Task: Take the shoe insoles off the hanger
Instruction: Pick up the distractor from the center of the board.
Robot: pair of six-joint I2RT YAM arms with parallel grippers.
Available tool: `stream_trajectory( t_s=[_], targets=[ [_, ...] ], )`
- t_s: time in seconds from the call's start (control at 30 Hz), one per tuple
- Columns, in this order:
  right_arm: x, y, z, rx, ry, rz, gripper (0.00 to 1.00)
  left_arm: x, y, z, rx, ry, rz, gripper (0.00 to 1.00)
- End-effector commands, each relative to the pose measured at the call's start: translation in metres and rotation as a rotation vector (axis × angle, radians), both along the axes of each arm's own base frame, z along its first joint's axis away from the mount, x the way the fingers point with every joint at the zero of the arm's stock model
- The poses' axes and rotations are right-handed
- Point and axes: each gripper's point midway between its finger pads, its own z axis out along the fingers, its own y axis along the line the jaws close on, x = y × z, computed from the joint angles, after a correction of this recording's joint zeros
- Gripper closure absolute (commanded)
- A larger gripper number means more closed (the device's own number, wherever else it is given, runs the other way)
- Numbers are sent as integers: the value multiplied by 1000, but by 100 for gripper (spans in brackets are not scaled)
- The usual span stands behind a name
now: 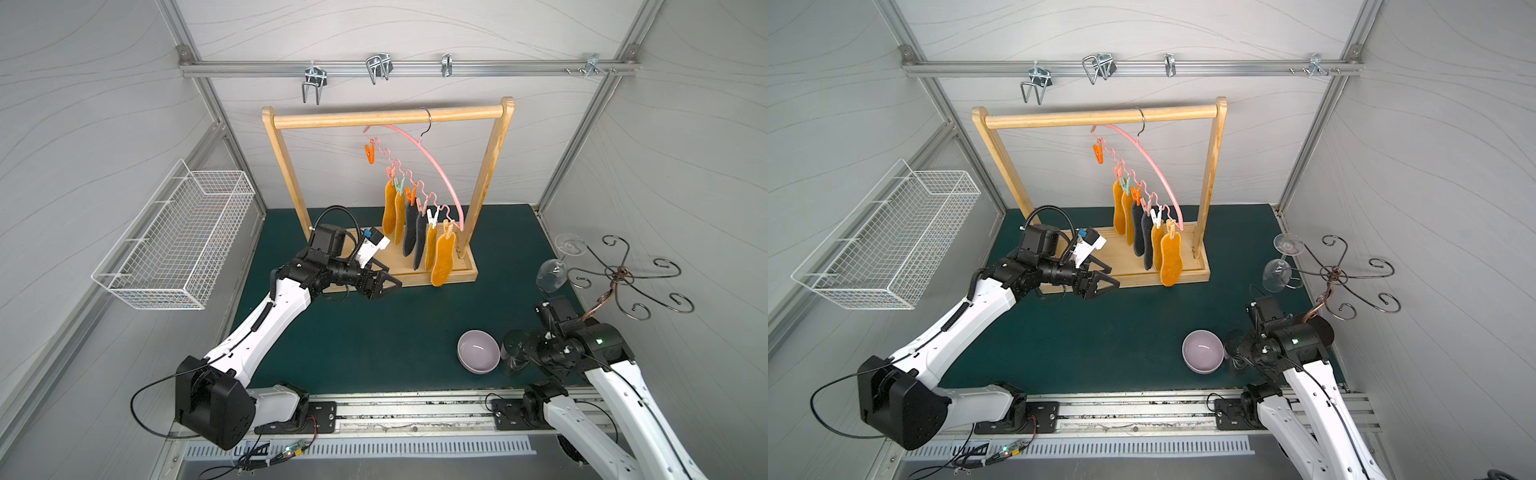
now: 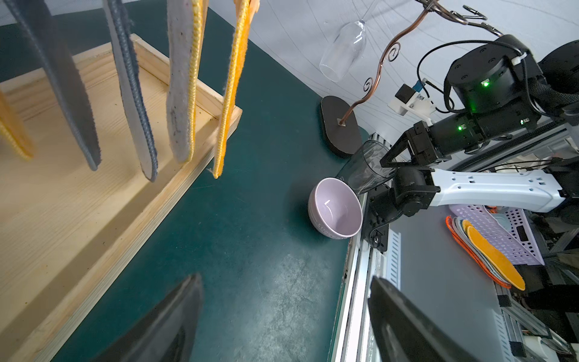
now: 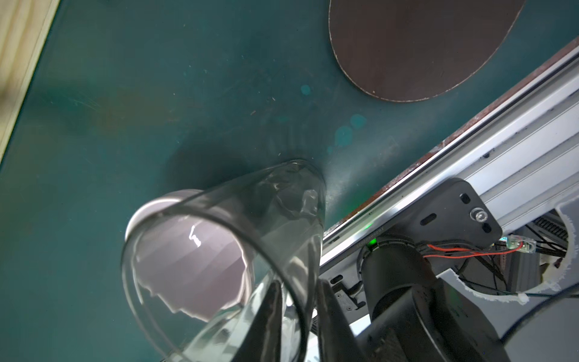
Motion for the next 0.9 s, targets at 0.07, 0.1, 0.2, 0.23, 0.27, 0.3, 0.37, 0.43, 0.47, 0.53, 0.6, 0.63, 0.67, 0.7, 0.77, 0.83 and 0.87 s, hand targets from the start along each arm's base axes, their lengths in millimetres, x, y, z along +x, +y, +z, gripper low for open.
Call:
stream_trajectory(
  t_s=[0.07,0.1,0.2,0.23,0.27,0.3,0.37,0.43,0.47,0.53,0.6,0.63,0.67,0.7,0.77,0.83,0.87],
  targets=[
    [9,3,8,13,-62,26,90,1,-3,5,-8,-27,-16,12],
    [10,6,9,30,-71,37,90,1,-3,5,-6,-28,-16,12],
    [13,11,14,60,-100,45,91,2,-3,5,-1,-30,-13,12],
    [14,12,17,62,-111,48,91,2,-2,5,2,-31,-11,12],
    [16,11,20,59,-122,50,91,2,-2,4,5,-30,-10,12],
    [17,10,23,51,-133,53,91,2,-2,3,7,-29,-9,11],
    [20,5,30,24,-153,52,91,2,-2,3,8,-29,-10,11],
    [23,3,35,6,-166,53,91,2,-2,2,9,-25,-9,11],
    [26,2,38,-1,-175,56,91,2,-2,2,11,-26,-9,11],
    [32,4,44,4,-195,61,91,3,-1,2,13,-29,-5,11],
    [40,8,49,14,-225,73,92,3,-1,2,17,-27,-1,11],
    [45,9,52,16,-239,77,92,4,0,1,20,-27,3,10],
    [50,12,55,21,-256,84,92,4,0,1,23,-26,5,10],
    [54,14,57,26,-263,91,92,4,1,0,25,-27,5,9],
    [64,20,59,39,-278,109,93,2,1,0,32,-31,-2,7],
    [72,26,59,55,-281,131,95,2,2,0,34,-33,-2,7],
    [76,29,59,63,-282,143,96,3,4,1,35,-33,4,7]
  ],
)
